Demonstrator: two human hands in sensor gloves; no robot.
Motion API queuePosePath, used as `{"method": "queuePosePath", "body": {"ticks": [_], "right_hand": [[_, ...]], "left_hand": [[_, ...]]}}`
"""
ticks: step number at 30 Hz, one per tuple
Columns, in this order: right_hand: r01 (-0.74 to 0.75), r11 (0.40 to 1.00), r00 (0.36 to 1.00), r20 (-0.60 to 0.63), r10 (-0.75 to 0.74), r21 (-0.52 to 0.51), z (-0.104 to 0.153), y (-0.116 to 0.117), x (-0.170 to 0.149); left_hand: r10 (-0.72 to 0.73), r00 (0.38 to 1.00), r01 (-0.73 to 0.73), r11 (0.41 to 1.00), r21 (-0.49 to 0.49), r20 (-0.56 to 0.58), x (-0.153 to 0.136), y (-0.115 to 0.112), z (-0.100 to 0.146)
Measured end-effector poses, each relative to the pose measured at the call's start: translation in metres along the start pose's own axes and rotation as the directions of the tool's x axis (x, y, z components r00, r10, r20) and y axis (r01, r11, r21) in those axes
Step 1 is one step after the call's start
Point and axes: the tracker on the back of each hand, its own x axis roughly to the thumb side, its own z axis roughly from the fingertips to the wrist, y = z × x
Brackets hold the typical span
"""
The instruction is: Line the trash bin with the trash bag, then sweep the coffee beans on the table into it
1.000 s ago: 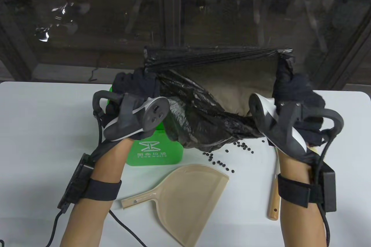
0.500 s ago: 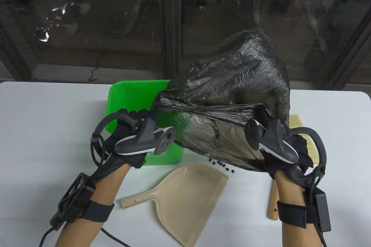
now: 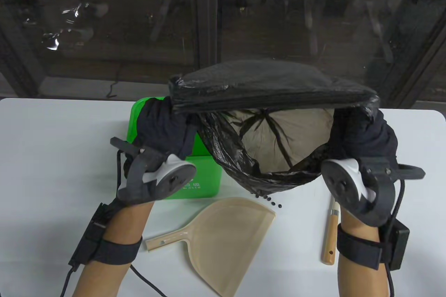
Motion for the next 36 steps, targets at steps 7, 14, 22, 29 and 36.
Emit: {"method": "queuePosePath", "body": {"ticks": [7, 14, 22, 29, 36], "right_hand": [[-0.164, 0.517, 0.986, 0.144, 0.080, 0.840, 0.057, 0.089, 0.003], [-0.031, 0.529, 0.998, 0.055, -0.031, 0.848, 0.034, 0.069, 0.017], [-0.012, 0.623, 0.995, 0.073, -0.072, 0.782, 0.010, 0.050, 0.031], [-0.008, 0.652, 0.991, 0.091, -0.094, 0.758, -0.020, 0.040, 0.052], [0.066, 0.675, 0.982, 0.074, -0.176, 0.735, -0.057, 0.022, 0.081]], "left_hand": [[0.012, 0.997, 0.039, 0.773, -0.634, 0.077, -0.006, -0.064, 0.022], [0.167, 0.986, -0.130, 0.797, -0.590, 0.008, -0.014, -0.049, 0.024], [0.250, 0.967, -0.238, 0.835, -0.496, -0.043, -0.030, -0.042, 0.027], [0.305, 0.951, -0.302, 0.881, -0.365, -0.050, -0.047, -0.029, 0.024], [0.439, 0.895, -0.445, 0.865, -0.233, -0.081, -0.065, -0.002, 0.015]]}}
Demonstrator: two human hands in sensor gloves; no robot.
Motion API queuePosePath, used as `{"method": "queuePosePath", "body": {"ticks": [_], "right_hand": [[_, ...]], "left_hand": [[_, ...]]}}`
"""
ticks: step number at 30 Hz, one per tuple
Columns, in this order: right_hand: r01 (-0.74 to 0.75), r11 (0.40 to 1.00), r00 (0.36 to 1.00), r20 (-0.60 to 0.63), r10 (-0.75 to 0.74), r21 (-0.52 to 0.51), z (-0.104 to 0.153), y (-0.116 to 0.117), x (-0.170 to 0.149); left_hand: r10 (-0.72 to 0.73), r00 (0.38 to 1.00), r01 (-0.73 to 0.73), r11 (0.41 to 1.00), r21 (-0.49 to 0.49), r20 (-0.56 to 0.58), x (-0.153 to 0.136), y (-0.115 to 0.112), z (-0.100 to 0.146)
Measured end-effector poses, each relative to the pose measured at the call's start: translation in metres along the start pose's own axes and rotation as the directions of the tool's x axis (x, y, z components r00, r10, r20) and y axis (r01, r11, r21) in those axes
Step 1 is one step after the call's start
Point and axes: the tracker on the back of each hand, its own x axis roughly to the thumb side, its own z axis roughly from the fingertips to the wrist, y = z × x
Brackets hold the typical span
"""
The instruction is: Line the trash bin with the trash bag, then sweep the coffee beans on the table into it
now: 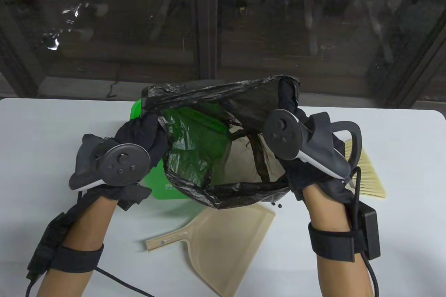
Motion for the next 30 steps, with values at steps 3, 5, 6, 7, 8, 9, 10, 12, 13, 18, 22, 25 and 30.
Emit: {"method": "queuePosePath", "body": {"ticks": [3, 5, 6, 7, 8, 9, 10, 12, 13, 18, 22, 25, 30], "right_hand": [[0.060, 0.998, 0.998, 0.028, -0.060, -0.020, -0.008, -0.014, 0.014], [0.091, 0.995, 0.995, 0.044, -0.089, -0.029, -0.012, -0.021, 0.023], [0.113, 0.993, 0.992, 0.055, -0.111, -0.033, -0.015, -0.025, 0.027], [0.128, 0.991, 0.990, 0.059, -0.126, -0.033, -0.016, -0.027, 0.030], [0.150, 0.988, 0.987, 0.069, -0.148, -0.032, -0.020, -0.030, 0.035], [0.166, 0.986, 0.984, 0.074, -0.163, -0.033, -0.021, -0.031, 0.037], [0.187, 0.981, 0.980, 0.084, -0.182, -0.050, -0.024, -0.034, 0.041], [0.219, 0.973, 0.973, 0.096, -0.212, -0.074, -0.029, -0.037, 0.046], [0.237, 0.967, 0.968, 0.102, -0.228, -0.097, -0.032, -0.039, 0.049], [0.336, 0.924, 0.940, 0.126, -0.317, -0.183, -0.041, -0.045, 0.056], [0.436, 0.862, 0.899, 0.158, -0.408, -0.259, -0.047, -0.043, 0.056], [0.464, 0.827, 0.886, 0.185, -0.425, -0.317, -0.049, -0.036, 0.055], [0.468, 0.833, 0.883, 0.196, -0.426, -0.296, -0.057, -0.005, 0.054]], "left_hand": [[0.082, 0.997, -0.083, 0.993, 0.088, 0.016, 0.003, 0.018, -0.002], [0.122, 0.992, -0.125, 0.982, 0.142, 0.032, 0.005, 0.027, -0.002], [0.147, 0.988, -0.153, 0.974, 0.170, 0.047, 0.006, 0.033, -0.003], [0.162, 0.985, -0.169, 0.968, 0.186, 0.053, 0.006, 0.037, -0.004], [0.184, 0.981, -0.192, 0.960, 0.205, 0.059, 0.007, 0.042, -0.004], [0.198, 0.978, -0.208, 0.954, 0.216, 0.065, 0.008, 0.045, -0.005], [0.212, 0.975, -0.222, 0.945, 0.241, 0.066, 0.008, 0.049, -0.005], [0.219, 0.973, -0.230, 0.929, 0.288, 0.071, 0.009, 0.057, -0.005], [0.215, 0.974, -0.228, 0.925, 0.305, 0.075, 0.008, 0.062, -0.005], [0.243, 0.967, -0.254, 0.891, 0.377, 0.076, 0.005, 0.078, -0.003], [0.243, 0.967, -0.253, 0.874, 0.415, 0.079, 0.001, 0.085, 0.001], [0.225, 0.971, -0.238, 0.864, 0.443, 0.084, -0.003, 0.087, 0.005], [0.152, 0.985, -0.171, 0.887, 0.429, 0.077, -0.006, 0.077, 0.011]]}}
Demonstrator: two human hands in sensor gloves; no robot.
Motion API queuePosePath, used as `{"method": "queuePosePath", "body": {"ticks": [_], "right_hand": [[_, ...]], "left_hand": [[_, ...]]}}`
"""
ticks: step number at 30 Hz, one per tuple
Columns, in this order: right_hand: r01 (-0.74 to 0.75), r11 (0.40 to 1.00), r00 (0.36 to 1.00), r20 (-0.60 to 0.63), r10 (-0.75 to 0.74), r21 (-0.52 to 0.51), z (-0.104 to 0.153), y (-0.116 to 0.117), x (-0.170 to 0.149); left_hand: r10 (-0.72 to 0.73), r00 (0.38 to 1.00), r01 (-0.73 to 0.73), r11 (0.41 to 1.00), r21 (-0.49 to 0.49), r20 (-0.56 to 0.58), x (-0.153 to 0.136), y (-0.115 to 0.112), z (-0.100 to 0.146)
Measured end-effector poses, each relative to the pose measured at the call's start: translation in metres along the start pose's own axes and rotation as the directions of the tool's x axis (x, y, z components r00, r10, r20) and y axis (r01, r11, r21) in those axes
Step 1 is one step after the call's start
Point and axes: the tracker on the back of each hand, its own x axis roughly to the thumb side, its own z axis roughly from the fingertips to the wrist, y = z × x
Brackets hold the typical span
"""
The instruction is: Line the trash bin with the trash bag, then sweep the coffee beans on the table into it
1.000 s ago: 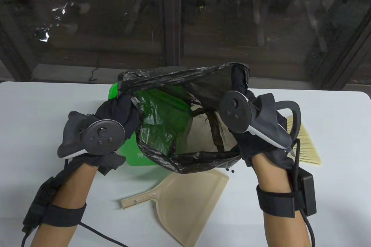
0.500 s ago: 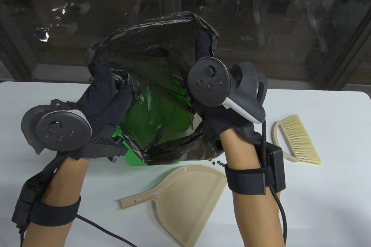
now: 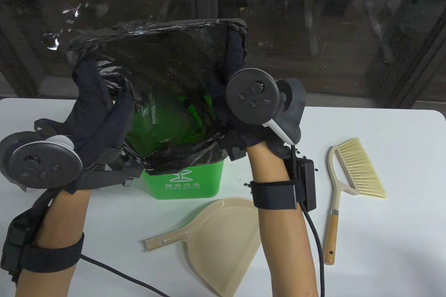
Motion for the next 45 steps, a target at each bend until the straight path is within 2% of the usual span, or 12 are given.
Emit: {"method": "queuePosePath", "body": {"ticks": [3, 6, 12, 15, 17, 19, 23, 25, 31, 34, 38, 45], "right_hand": [[-0.006, 0.997, 1.000, -0.027, 0.008, 0.078, 0.002, 0.023, -0.012], [-0.019, 0.971, 0.998, -0.051, 0.032, 0.237, 0.004, 0.045, -0.024], [0.005, 0.869, 0.997, -0.072, 0.035, 0.495, 0.002, 0.068, -0.037], [0.012, 0.826, 0.995, -0.084, 0.043, 0.563, 0.002, 0.078, -0.041], [-0.030, 0.800, 0.993, -0.075, 0.093, 0.600, 0.004, 0.090, -0.046], [-0.103, 0.771, 0.984, -0.048, 0.170, 0.628, 0.007, 0.101, -0.050], [-0.275, 0.696, 0.940, 0.033, 0.340, 0.663, 0.014, 0.120, -0.063], [-0.295, 0.671, 0.929, 0.041, 0.367, 0.680, 0.019, 0.126, -0.072], [-0.302, 0.665, 0.917, 0.018, 0.398, 0.683, 0.033, 0.129, -0.100], [-0.333, 0.649, 0.904, 0.035, 0.426, 0.684, 0.040, 0.130, -0.107], [-0.423, 0.591, 0.861, 0.102, 0.498, 0.686, 0.051, 0.138, -0.113], [-0.491, 0.582, 0.832, 0.152, 0.534, 0.648, 0.070, 0.155, -0.119]], "left_hand": [[-0.080, 0.997, 0.081, 0.995, -0.058, 0.014, -0.004, -0.010, 0.008], [-0.129, 0.992, 0.130, 0.983, -0.129, 0.012, -0.011, -0.019, 0.013], [-0.044, 0.997, 0.028, 0.973, -0.227, -0.067, -0.029, -0.024, 0.015], [-0.043, 0.993, 0.010, 0.959, -0.283, -0.108, -0.037, -0.030, 0.016], [-0.088, 0.987, 0.035, 0.933, -0.357, -0.132, -0.046, -0.040, 0.020], [-0.169, 0.975, 0.093, 0.900, -0.426, -0.143, -0.056, -0.050, 0.027], [-0.344, 0.929, 0.202, 0.783, -0.589, -0.138, -0.083, -0.072, 0.046], [-0.405, 0.903, 0.221, 0.723, -0.654, -0.142, -0.099, -0.083, 0.059], [-0.476, 0.867, 0.197, 0.602, -0.774, -0.148, -0.132, -0.106, 0.097], [-0.491, 0.860, 0.199, 0.572, -0.796, -0.138, -0.138, -0.114, 0.108], [-0.476, 0.870, 0.176, 0.547, -0.818, -0.131, -0.141, -0.126, 0.120], [-0.471, 0.872, 0.157, 0.524, -0.837, -0.131, -0.148, -0.138, 0.138]]}}
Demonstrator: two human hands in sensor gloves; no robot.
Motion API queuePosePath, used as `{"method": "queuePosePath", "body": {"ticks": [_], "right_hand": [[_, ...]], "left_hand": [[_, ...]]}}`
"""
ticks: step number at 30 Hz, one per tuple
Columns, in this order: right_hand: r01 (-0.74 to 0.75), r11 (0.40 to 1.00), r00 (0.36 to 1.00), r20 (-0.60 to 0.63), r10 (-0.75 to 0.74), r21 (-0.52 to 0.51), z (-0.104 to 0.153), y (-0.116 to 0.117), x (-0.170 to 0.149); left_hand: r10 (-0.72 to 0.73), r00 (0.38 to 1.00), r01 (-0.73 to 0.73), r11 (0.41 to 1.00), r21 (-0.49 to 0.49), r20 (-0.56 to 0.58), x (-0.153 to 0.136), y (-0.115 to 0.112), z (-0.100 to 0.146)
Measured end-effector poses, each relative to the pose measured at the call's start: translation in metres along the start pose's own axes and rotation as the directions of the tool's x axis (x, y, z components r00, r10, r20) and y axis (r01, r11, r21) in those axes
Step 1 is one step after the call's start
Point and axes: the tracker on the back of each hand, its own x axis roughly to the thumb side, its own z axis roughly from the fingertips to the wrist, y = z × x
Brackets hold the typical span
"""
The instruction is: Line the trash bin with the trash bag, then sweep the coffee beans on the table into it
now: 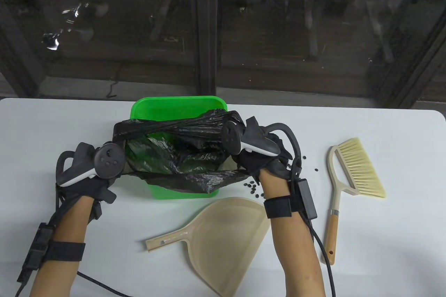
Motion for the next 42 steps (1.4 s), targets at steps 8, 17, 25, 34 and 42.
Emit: {"method": "queuePosePath", "body": {"ticks": [8, 17, 25, 34, 42], "right_hand": [[0.142, 0.990, 0.990, 0.010, -0.142, -0.017, -0.008, 0.007, -0.011], [0.649, 0.761, 0.758, 0.085, -0.647, 0.011, -0.014, 0.005, -0.047], [0.909, 0.417, 0.408, 0.205, -0.890, 0.000, -0.019, 0.013, -0.066], [0.991, 0.130, 0.123, 0.236, -0.964, 0.016, -0.056, 0.030, -0.069], [0.993, 0.066, 0.049, 0.174, -0.984, 0.096, -0.080, 0.049, -0.058]], "left_hand": [[0.063, 0.998, -0.063, 0.997, -0.034, 0.006, -0.014, -0.017, -0.008], [0.434, 0.899, -0.438, 0.893, 0.102, 0.063, -0.044, -0.010, -0.006], [0.501, 0.853, -0.522, 0.825, 0.217, 0.147, -0.051, -0.008, -0.009], [0.654, 0.740, -0.669, 0.694, 0.264, 0.158, -0.062, -0.009, -0.035], [0.700, 0.708, -0.701, 0.681, 0.210, 0.092, -0.065, -0.023, -0.062]]}}
